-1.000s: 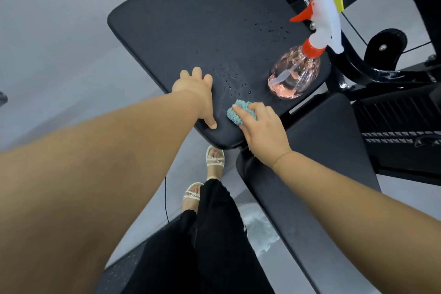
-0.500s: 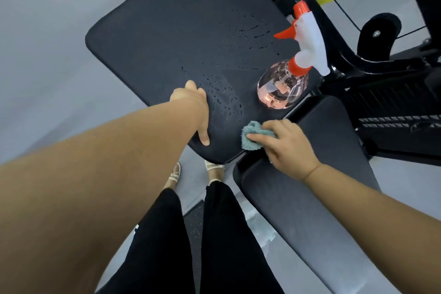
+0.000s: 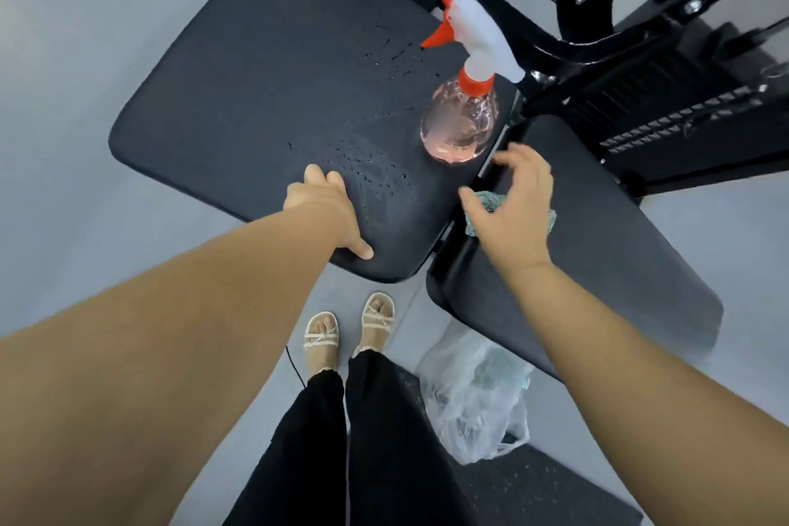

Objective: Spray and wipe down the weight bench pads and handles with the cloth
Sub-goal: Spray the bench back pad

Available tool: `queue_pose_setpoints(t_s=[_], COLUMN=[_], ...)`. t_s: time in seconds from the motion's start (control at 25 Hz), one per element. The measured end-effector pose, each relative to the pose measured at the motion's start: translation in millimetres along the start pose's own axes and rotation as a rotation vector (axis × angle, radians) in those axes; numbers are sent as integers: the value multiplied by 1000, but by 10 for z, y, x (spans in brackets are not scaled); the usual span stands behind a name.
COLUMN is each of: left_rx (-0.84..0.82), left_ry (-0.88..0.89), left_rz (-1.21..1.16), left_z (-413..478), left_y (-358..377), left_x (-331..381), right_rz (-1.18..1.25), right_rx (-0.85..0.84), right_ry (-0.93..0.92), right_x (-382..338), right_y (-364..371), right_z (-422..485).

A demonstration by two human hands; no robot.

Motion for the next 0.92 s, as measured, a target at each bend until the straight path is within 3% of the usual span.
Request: queue_pose_setpoints(t_s=[0.12, 0.24, 0.52, 0.76, 0.92], left_rx=[-5, 27, 65, 64, 68], left_ry=[-16, -24, -26, -27, -32], left_rz=[-46, -84, -108, -92, -83], left_z=[30, 4, -2, 48, 54], left_y=[49, 45, 51, 47, 46], left_x=[-23, -28, -39, -50, -57], right_rz=[390, 522, 349, 335, 171], right_rx=[-25, -1, 5, -215, -331], right_ry=[254, 335, 200, 75, -64], right_x=[-32, -106, -199, -439, -619], right_y=[278, 373, 238, 402, 400], right_z=[294, 464, 577, 788, 846])
Point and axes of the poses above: each hand's wrist, its own z-axis towards the middle knuckle, its own y-axis out of the palm, x = y × z, the point moved 10 cm from there along z, towards the middle knuckle, and after that the axes turned 13 degrees about z, right-handed, at the moved point
